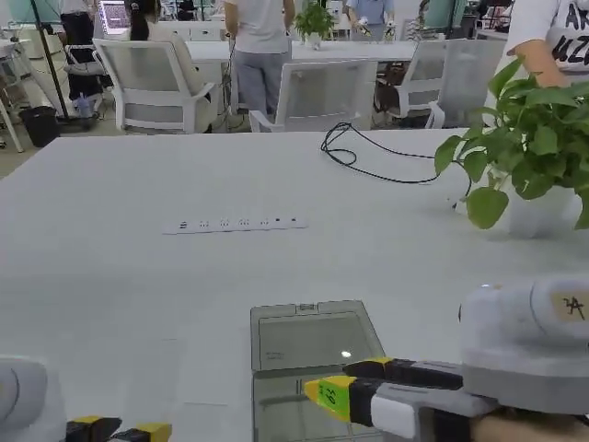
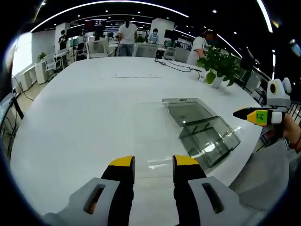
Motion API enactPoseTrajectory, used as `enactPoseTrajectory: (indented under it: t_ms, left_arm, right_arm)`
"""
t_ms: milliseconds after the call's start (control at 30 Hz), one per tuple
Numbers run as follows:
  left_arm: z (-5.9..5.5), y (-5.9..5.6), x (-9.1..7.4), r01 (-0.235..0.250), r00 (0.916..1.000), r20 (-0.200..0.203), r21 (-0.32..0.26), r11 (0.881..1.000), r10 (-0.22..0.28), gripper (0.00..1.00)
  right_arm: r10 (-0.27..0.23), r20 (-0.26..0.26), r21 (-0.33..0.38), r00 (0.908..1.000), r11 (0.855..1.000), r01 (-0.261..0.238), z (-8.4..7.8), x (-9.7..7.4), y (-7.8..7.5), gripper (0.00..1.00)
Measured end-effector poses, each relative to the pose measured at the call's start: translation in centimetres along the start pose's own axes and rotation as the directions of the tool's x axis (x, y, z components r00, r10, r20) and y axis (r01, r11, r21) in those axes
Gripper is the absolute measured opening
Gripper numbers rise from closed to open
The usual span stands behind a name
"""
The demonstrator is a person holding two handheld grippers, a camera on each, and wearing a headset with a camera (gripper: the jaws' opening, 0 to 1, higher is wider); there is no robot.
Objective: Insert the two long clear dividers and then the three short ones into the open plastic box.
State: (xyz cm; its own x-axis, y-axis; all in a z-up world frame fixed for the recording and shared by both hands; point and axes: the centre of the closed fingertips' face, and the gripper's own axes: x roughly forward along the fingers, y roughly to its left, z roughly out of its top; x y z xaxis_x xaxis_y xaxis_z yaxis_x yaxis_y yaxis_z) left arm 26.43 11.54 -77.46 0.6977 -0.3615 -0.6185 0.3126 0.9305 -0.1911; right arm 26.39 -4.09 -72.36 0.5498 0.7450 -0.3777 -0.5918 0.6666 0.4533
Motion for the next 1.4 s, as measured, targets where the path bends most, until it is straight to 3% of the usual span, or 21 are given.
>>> enactPoseTrajectory:
  t_ms: [200, 533, 867, 1400]
  left_arm:
    - [0.3, -2.8, 0.3, 0.082, 0.9947, 0.066, -0.047, 0.996, -0.079, 0.30]
    - [0.5, -5.9, 0.2, 0.147, 0.9849, 0.099, -0.045, 0.988, -0.142, 0.30]
    - [0.9, -8.4, -0.2, 0.201, 0.9737, 0.115, -0.030, 0.979, -0.197, 0.30]
    - [1.6, -10.7, -0.4, 0.279, 0.9541, 0.122, -0.028, 0.960, -0.274, 0.30]
  right_arm:
    - [0.020, 0.032, 0.033, 0.9993, 0.999, -0.021, 0.1, 1.1, 1.3, 0.35]
    - [0.023, 0.045, 0.064, 0.9987, 0.998, -0.026, -0.8, 2.6, 2.7, 0.30]
    - [0.033, 0.082, 0.116, 0.9960, 0.992, -0.043, -0.8, 3.7, 3.5, 0.24]
    - [0.029, 0.107, 0.162, 0.9938, 0.986, -0.046, -0.6, 4.2, 3.5, 0.10]
